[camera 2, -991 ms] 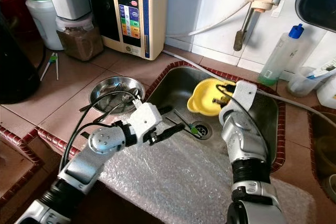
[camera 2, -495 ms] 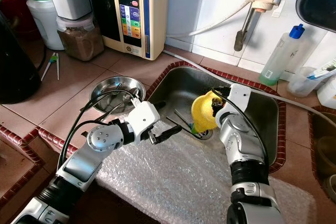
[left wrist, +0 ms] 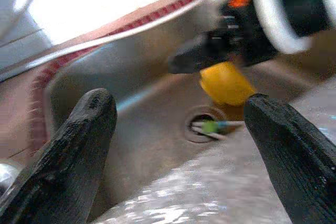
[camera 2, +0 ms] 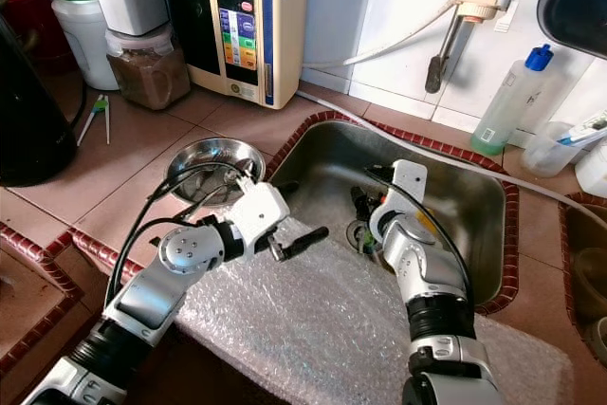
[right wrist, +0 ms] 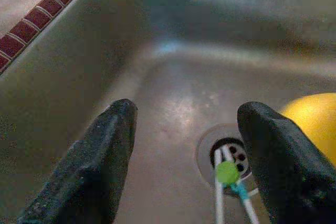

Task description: Kitchen organization

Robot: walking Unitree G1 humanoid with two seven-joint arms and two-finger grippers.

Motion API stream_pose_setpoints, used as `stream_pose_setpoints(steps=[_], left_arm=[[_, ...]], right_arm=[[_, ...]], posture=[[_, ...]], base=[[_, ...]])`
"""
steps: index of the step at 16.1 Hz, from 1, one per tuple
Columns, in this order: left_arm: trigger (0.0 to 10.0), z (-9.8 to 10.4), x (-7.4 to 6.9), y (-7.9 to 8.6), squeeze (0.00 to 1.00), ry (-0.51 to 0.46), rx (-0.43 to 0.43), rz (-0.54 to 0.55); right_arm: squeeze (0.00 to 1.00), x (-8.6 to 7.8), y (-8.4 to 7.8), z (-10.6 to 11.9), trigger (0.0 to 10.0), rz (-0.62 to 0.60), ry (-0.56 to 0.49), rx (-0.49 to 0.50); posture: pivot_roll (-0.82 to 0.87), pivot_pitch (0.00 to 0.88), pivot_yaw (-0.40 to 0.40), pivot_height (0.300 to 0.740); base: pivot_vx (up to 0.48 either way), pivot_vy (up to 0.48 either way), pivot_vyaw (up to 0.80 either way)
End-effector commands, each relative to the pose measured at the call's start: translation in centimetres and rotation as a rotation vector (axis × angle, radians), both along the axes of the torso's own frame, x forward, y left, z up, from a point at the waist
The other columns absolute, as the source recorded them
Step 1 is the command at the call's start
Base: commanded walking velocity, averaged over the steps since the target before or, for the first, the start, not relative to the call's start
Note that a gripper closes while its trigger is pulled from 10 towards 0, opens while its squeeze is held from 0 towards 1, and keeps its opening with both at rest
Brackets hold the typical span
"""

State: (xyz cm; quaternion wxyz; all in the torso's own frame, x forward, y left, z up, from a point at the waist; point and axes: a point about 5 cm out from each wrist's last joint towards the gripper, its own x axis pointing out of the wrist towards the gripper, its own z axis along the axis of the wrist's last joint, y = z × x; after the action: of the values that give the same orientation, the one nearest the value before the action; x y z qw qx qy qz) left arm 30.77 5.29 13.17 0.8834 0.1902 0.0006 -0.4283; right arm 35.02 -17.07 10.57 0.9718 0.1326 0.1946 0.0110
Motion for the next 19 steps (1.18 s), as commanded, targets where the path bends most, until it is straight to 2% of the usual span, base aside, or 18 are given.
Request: stream_pose_setpoints(steps=[1, 2, 3, 5, 7, 11, 13, 14, 15, 16, 17, 18, 19], left_arm=[[10.0, 0.7, 1.0, 0.7, 1.0, -0.028, -0.003, 0.086], [10.0, 1.0, 1.7, 1.3, 1.0, -0.042, -0.011, 0.144], [10.0, 1.7, 2.8, 2.4, 1.0, -0.07, -0.014, 0.239], [10.0, 2.0, 3.6, 3.0, 1.0, -0.062, -0.023, 0.289], [10.0, 1.9, 4.6, 4.0, 1.0, -0.04, 0.013, 0.364], [10.0, 1.5, 5.8, 5.6, 1.0, 0.05, 0.033, 0.467], [10.0, 1.1, 5.9, 6.0, 1.0, 0.089, 0.05, 0.477], [8.4, 0.3, 5.8, 6.4, 0.86, 0.14, 0.08, 0.471], [8.0, 0.2, 5.8, 6.5, 0.62, 0.147, 0.084, 0.479], [8.5, 0.0, 5.7, 6.6, 0.36, 0.16, 0.101, 0.47], [9.7, -0.7, 5.4, 6.6, 0.0, 0.222, 0.132, 0.436], [9.5, -1.0, 5.3, 6.6, 0.0, 0.242, 0.143, 0.423], [6.7, -1.1, 5.3, 6.6, 0.0, 0.261, 0.138, 0.427]], right_arm=[[1.0, 0.3, -0.1, 1.2, 10.0, 0.007, -0.074, 0.002], [1.0, 0.4, 0.2, 1.8, 10.0, 0.029, -0.11, 0.003], [1.0, 0.5, 1.3, 3.1, 10.0, 0.094, -0.19, 0.01], [1.0, 0.3, 2.7, 4.2, 10.0, 0.153, -0.244, 0.107], [1.0, -0.3, 4.3, 4.7, 10.0, 0.247, -0.284, 0.124], [1.0, -1.4, 5.3, 4.9, 10.0, 0.354, -0.302, 0.15], [1.0, -2.0, 5.8, 5.2, 10.0, 0.418, -0.312, 0.145], [1.0, -2.5, 6.4, 5.4, 10.0, 0.477, -0.315, 0.152], [1.0, -2.6, 6.5, 5.5, 10.0, 0.492, -0.318, 0.138], [0.97, -2.6, 6.6, 5.4, 10.0, 0.5, -0.319, 0.132], [0.58, -2.8, 6.8, 5.2, 10.0, 0.513, -0.316, 0.119], [0.54, -2.9, 6.9, 5.2, 10.0, 0.52, -0.314, 0.111], [0.51, -2.9, 7.0, 5.2, 10.0, 0.524, -0.315, 0.107]], posture=[[-0.03, 0.0, -0.063, 0.74], [-0.03, 0.0, -0.063, 0.74], [-0.03, 0.0, -0.062, 0.74], [-0.03, 0.0, -0.061, 0.74], [-0.03, 0.0, -0.059, 0.74], [-0.04, 0.0, -0.055, 0.74], [-0.04, 0.0, -0.054, 0.74], [-0.04, 0.0, -0.054, 0.74], [-0.04, 0.0, -0.053, 0.74], [-0.04, 0.0, -0.052, 0.74], [-0.04, 0.0, -0.051, 0.74], [-0.04, 0.0, -0.049, 0.74], [-0.04, 0.0, -0.049, 0.74]], base=[[0.0, 0.0, 0.0], [0.0, 0.0, 0.0], [0.0, 0.0, 0.0], [0.0, 0.0, 0.0], [0.0, 0.0, 0.0], [0.0, 0.0, 0.0], [0.0, 0.0, 0.0], [0.0, 0.0, 0.0], [0.0, 0.0, 0.0], [0.0, 0.0, 0.0], [0.0, 0.0, 0.0], [0.0, 0.0, 0.0], [0.0, 0.0, 0.0]])
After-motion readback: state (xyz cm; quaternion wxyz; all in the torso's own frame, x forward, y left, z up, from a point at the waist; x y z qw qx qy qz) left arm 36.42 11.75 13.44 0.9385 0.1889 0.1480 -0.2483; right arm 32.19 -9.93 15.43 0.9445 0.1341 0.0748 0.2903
